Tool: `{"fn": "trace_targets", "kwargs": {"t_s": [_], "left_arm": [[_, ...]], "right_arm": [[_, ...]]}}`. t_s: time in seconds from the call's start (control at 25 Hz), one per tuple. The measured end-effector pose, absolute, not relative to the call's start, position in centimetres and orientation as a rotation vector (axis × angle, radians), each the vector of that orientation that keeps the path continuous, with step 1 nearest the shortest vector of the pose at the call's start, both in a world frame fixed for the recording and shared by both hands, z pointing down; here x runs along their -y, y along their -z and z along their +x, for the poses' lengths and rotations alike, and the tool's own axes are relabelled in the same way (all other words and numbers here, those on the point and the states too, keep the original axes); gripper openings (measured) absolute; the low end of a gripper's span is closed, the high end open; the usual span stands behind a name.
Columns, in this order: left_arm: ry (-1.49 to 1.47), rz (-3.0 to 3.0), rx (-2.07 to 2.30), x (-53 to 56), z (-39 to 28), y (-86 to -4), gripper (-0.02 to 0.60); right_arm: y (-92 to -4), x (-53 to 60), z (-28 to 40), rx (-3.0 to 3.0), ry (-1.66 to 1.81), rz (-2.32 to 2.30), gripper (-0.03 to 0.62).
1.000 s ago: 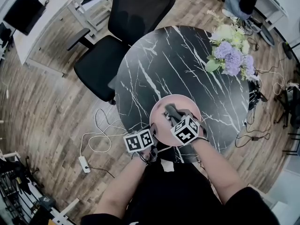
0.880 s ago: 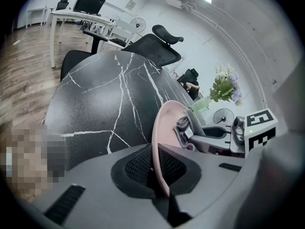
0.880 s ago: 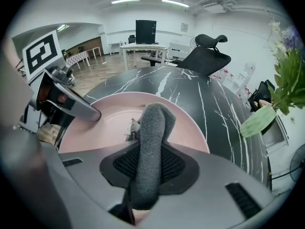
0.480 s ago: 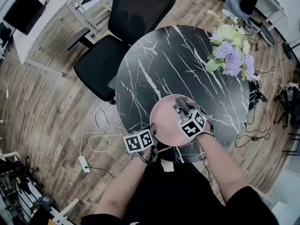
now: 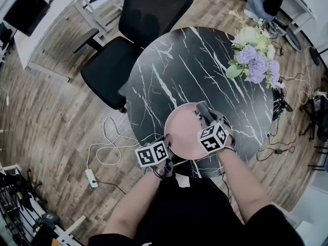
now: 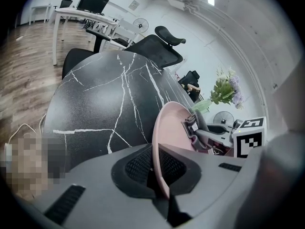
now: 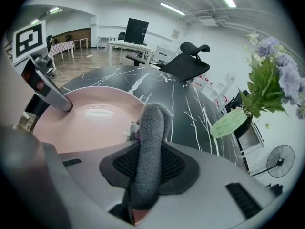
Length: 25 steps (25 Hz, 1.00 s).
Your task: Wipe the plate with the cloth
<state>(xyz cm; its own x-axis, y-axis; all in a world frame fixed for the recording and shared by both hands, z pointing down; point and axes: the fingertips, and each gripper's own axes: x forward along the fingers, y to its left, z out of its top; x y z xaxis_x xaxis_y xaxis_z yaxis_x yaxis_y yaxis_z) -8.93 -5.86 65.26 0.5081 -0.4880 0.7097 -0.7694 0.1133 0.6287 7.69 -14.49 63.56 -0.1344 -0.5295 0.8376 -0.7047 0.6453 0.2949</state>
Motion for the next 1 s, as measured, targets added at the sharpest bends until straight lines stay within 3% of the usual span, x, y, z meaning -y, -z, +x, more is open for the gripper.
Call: {"fn": "trace_targets", "kwargs": {"t_s": [0.16,0.4,1.0], "left_arm": [[-0.283,1.524,1.134,5.9,-8.9,-65.3,0.032],[-0.279,1.52,1.142,5.9,-9.0,-65.3,0.032],[-0.274,1.515,1.154,5.9,-9.0,-65.4,0.032]], "right_arm": [[-63.1,14.5,7.6,1.836,-0.251,1.046,0.109],[-63.2,14.1,6.6,1.973,-0.603,1.105,0.11],[-63.3,8.6,-1.7,2.091,-0.659,0.837,0.109]]}}
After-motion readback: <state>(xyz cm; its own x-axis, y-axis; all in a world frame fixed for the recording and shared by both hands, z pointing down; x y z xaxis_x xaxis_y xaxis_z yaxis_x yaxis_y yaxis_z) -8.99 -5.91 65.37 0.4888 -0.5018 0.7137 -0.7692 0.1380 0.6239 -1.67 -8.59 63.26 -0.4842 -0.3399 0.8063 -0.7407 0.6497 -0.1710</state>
